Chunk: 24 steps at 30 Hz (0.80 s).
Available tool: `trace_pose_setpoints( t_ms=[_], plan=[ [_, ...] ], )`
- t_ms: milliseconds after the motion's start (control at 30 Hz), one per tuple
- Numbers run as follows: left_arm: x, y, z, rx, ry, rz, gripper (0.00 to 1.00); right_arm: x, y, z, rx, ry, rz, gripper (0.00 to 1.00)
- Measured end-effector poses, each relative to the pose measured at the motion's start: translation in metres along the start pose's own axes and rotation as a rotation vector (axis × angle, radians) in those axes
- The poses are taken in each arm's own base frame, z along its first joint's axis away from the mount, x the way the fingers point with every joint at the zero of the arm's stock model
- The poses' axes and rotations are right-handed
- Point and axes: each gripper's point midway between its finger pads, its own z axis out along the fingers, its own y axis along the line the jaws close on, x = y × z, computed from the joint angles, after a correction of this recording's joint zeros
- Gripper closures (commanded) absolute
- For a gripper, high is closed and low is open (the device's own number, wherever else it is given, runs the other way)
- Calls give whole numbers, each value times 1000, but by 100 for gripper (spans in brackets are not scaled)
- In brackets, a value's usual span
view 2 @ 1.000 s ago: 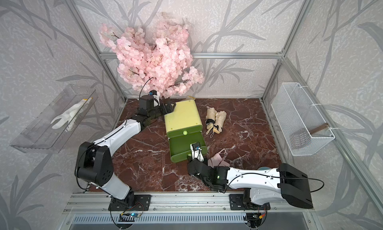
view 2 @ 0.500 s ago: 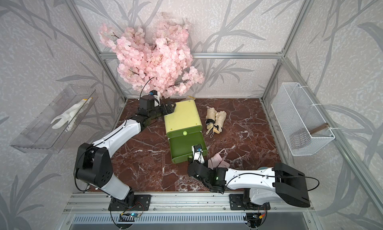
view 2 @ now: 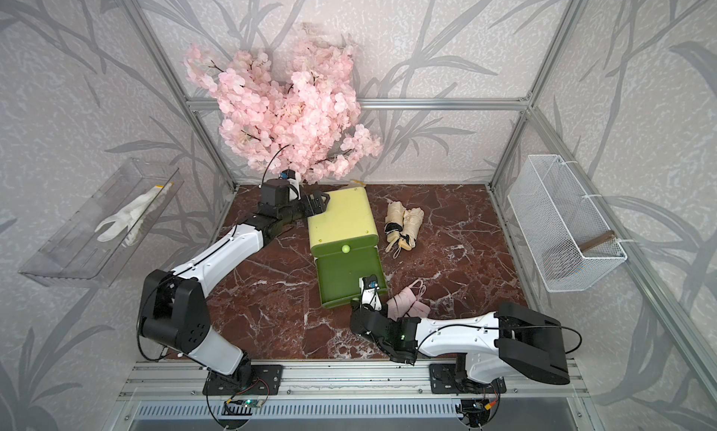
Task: Place the umbrella in the drawer by color
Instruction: Open the drawer in the storage box.
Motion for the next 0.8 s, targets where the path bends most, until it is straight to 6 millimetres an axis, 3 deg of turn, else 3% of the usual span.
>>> trace_pose_setpoints(
  t_ms=[200, 467, 633, 800],
  plan=[
    [3, -1, -4, -3, 14, 0, 1, 1, -5, -8, 15, 31, -12, 55],
    [8, -3, -12, -13, 36, 0, 0, -21, -13, -40, 12, 20, -8, 41],
    [6, -4, -27, -34, 32, 7, 0, -40, -28, -70, 37, 5, -26, 32],
    [-9, -14, -53, -25, -25, 16, 0, -78, -44, -91, 69, -34, -38, 32]
  ],
)
